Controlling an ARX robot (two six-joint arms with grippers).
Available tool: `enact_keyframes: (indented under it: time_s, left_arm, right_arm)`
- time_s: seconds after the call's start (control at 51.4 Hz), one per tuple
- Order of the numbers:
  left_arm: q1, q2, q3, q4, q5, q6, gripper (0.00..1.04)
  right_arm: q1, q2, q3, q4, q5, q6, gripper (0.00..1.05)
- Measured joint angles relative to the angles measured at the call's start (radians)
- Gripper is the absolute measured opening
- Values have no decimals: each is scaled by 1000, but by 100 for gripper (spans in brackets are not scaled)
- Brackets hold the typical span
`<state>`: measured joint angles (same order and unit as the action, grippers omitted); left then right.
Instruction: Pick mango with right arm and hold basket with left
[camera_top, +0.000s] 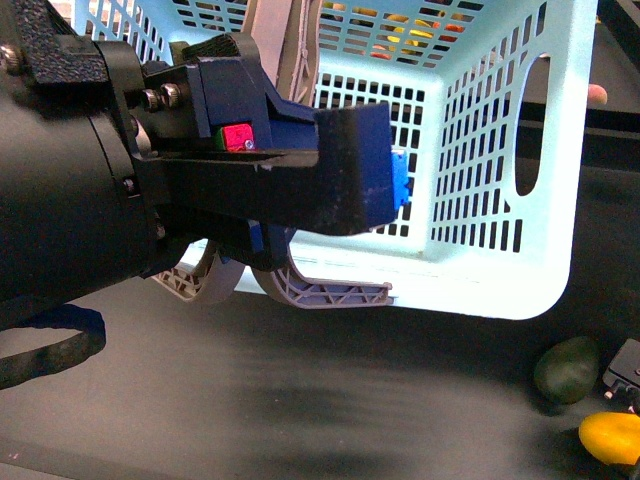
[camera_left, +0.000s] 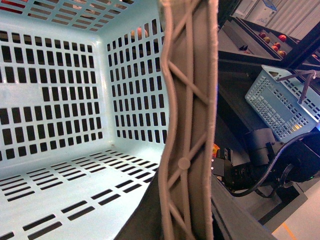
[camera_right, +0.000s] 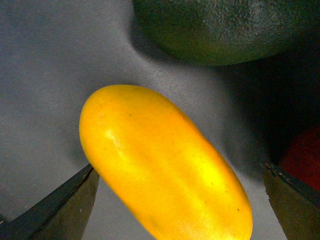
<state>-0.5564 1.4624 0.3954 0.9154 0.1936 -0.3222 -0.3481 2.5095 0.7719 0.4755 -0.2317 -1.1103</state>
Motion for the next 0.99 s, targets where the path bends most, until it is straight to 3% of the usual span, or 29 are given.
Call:
enact_keyframes:
  time_s: [0.311, 0.37, 0.506, 0.564, 0.797, 0.992]
  left_arm:
    - [0, 0, 0, 0, 0, 0, 9]
    - [0, 0, 0, 0, 0, 0, 9]
    - [0, 0, 0, 0, 0, 0, 9]
    - [0, 0, 0, 0, 0, 0, 9]
    - [0, 0, 0, 0, 0, 0, 9]
    - [0, 0, 0, 0, 0, 0, 9]
  right_arm:
    - [-17, 101, 58, 0, -5, 20, 97]
    - [-21, 102, 58, 12, -11, 32, 91]
    - [-35, 95, 53, 23, -21, 46, 65]
    - [-38, 84, 42, 25, -32, 52, 60]
    - [-38, -42, -38, 69, -110, 120, 58]
    - [-34, -244, -127, 107, -224, 272, 57]
